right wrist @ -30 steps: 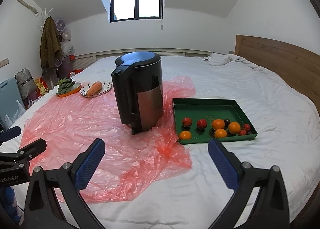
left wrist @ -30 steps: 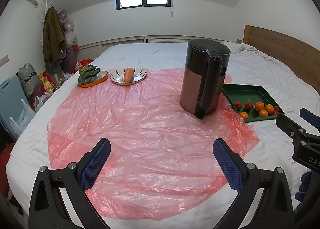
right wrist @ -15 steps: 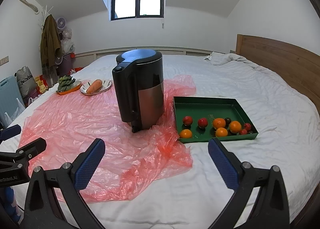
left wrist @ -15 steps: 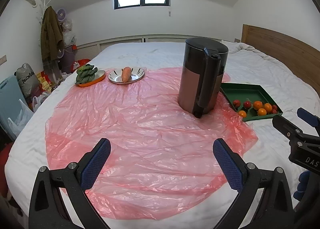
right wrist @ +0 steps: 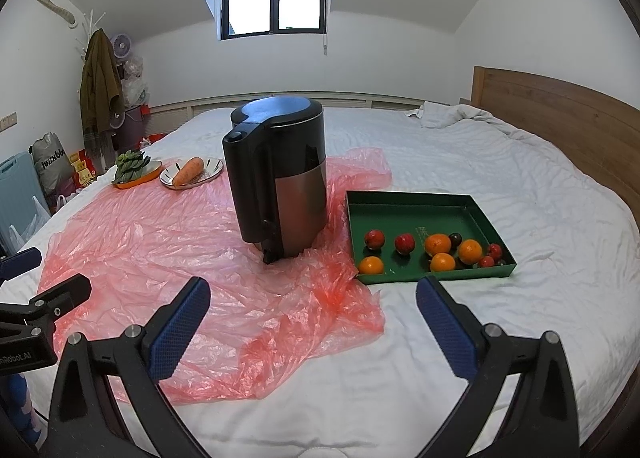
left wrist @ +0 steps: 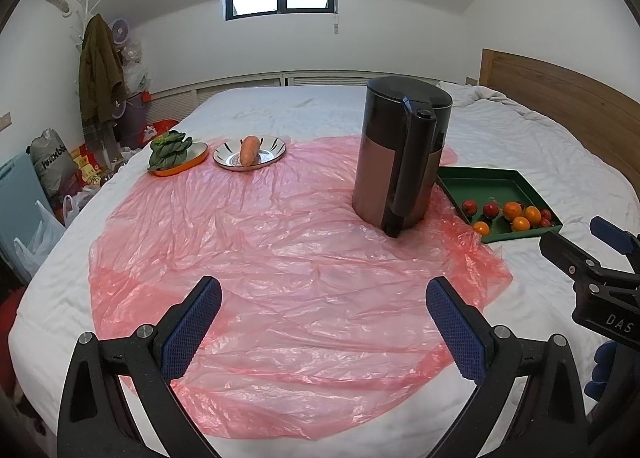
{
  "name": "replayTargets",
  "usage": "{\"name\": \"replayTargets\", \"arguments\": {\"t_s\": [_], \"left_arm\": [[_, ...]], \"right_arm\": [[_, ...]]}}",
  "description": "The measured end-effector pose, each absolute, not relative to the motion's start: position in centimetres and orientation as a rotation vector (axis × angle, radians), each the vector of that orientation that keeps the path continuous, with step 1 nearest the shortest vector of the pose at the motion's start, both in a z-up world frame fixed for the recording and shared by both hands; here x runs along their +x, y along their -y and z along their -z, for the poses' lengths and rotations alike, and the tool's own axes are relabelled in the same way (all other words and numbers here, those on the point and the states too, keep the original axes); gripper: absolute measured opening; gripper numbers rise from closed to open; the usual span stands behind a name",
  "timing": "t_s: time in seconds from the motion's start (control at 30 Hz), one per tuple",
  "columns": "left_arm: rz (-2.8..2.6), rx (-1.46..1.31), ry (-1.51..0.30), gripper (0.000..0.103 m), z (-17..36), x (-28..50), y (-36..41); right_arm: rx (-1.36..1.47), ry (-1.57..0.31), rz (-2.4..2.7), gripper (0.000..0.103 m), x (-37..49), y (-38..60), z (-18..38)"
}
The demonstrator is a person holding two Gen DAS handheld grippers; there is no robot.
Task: Organize fruits
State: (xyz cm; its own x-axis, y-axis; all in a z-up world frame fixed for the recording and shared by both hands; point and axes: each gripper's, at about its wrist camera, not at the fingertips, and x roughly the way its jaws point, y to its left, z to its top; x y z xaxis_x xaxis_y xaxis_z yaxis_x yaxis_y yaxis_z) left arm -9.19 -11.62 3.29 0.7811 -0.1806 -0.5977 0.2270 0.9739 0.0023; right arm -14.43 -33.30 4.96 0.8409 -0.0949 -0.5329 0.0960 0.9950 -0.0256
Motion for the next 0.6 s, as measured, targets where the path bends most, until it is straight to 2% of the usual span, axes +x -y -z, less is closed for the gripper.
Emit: {"name": "replayTargets", "arguments": {"t_s": [0.6], "left_arm": [[0.242, 0.081, -0.638, 0.101, -3.37, -9.17, 11.82]], "right_arm": [[0.007, -0.571, 0.108, 0.103, -14.36, 33.42, -4.84]]}}
